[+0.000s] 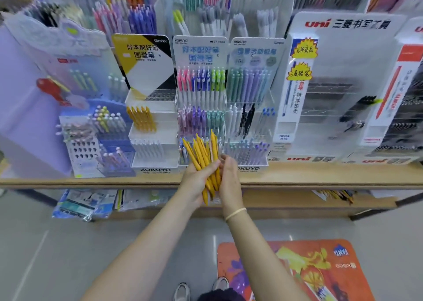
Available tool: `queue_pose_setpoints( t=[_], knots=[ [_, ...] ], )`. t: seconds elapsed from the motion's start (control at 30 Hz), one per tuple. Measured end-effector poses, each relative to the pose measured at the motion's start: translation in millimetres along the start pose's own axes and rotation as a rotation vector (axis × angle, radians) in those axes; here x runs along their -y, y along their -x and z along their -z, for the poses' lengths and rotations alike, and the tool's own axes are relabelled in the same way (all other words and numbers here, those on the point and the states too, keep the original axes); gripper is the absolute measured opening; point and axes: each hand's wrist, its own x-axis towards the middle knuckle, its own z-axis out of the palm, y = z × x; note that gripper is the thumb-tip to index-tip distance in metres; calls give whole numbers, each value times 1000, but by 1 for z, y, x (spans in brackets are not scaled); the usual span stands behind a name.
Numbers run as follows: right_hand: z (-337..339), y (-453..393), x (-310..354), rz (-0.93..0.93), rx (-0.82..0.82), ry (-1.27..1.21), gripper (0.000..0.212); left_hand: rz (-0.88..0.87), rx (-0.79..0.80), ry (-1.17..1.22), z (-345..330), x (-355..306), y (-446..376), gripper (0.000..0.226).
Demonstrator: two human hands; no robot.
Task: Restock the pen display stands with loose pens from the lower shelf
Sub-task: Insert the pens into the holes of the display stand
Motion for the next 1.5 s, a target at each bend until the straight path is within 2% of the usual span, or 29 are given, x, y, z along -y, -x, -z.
queue_pose_setpoints(
  t=[0.07, 0.17, 0.23, 0.4, 0.7, 0.83, 0.9, 1.0, 1.13, 1.23, 1.37, 1.5],
  knots=[
    [18, -12, 2, -86, 31, -60, 24, 2, 38, -162, 5, 4, -2, 12],
    [39, -24, 10, -45, 72, -1, 14, 48, 55, -379, 19, 10, -1, 11],
    [42, -29, 12, -19, 94, 33, 8, 76, 58, -408, 25, 8, -2, 11],
    [30, -44, 16, -68, 140, 71, 11, 90, 77, -392, 42, -7, -14, 5],
    [-60, -64, 19, -100, 216, 82, 1, 69, 76, -332, 110, -56, -46, 9],
    [-125, -77, 23, -88, 317, 158, 12, 49, 48, -352, 159, -95, -67, 8],
    [-153, -90, 26, -48, 289, 201, 13, 32, 35, -348, 181, -109, -82, 6],
    [-182, -106, 25, 31, 150, 215, 9, 40, -18, -327, 208, -121, -107, 12],
    [-199, -121, 21, 125, -48, 193, 8, 83, -12, -319, 228, -132, -127, 20],
    [-204, -132, 16, 185, -128, 226, 9, 98, 0, -298, 234, -138, -137, 15],
    [-214, -146, 11, 267, -143, 325, 22, 118, 7, -306, 236, -143, -148, 11],
    [-221, -162, 0, 326, -66, 467, 13, 92, -10, -342, 237, -144, -154, 10]
  ],
)
